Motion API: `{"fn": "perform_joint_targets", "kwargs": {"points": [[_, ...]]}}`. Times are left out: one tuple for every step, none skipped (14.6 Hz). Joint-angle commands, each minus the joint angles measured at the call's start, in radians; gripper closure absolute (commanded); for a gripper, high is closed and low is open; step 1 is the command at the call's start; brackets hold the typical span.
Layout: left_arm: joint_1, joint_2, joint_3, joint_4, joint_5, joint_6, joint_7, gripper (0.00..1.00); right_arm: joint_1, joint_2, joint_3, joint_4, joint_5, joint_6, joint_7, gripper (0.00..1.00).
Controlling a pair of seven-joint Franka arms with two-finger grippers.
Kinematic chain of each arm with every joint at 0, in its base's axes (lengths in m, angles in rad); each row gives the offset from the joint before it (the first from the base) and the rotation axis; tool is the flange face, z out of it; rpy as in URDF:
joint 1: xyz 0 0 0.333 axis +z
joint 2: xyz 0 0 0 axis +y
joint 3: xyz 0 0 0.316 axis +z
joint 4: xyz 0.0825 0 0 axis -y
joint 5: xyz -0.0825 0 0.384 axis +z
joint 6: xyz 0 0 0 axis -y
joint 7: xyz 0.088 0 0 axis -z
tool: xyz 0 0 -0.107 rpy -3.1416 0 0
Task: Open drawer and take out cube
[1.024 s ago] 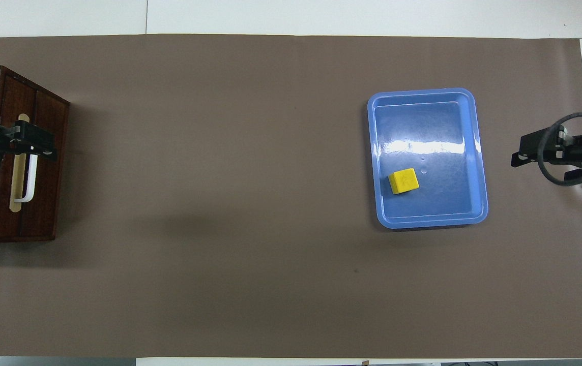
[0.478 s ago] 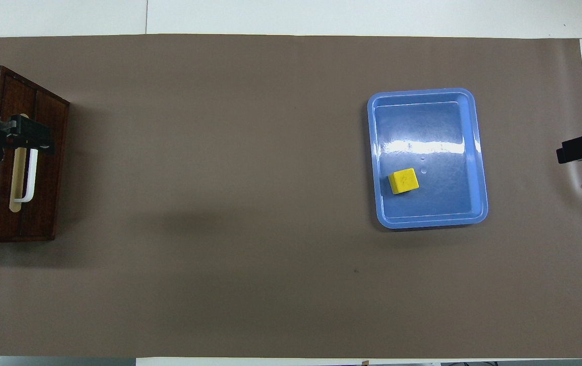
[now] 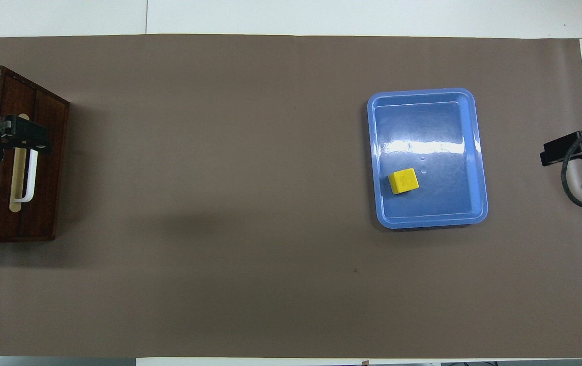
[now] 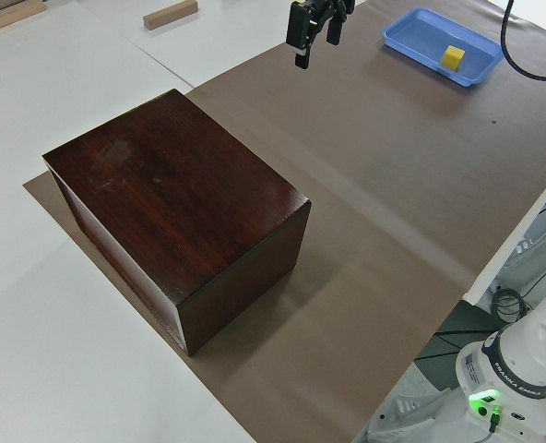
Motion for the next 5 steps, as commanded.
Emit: {"fn": "perform_joint_targets", "kwargs": {"points": [[0.001, -0.019, 0.005, -0.022, -0.012, 0.029, 0.021, 0.00, -0.010, -0.019, 0.008, -0.020, -0.007, -0.003, 0.019, 0.00], [0.001, -0.019, 0.005, -0.024, -0.012, 0.032, 0.021, 0.00, -0.007, -0.019, 0.008, -0.017, -0.007, -0.006, 0.019, 0.00], [0.001, -0.019, 0.005, -0.025, -0.012, 0.038, 0.022, 0.00, -0.007, -0.019, 0.008, -0.017, -0.007, -0.006, 0.019, 0.00], [0.001, -0.019, 0.005, -0.027, -0.010, 0.042, 0.022, 0.00, -0.009, -0.019, 0.008, -0.017, -0.007, -0.005, 0.017, 0.00], [0.001, -0.019, 0.005, -0.027, -0.011, 0.042, 0.022, 0.00, -0.010, -0.019, 0.008, -0.017, -0.007, -0.006, 0.017, 0.00]]}}
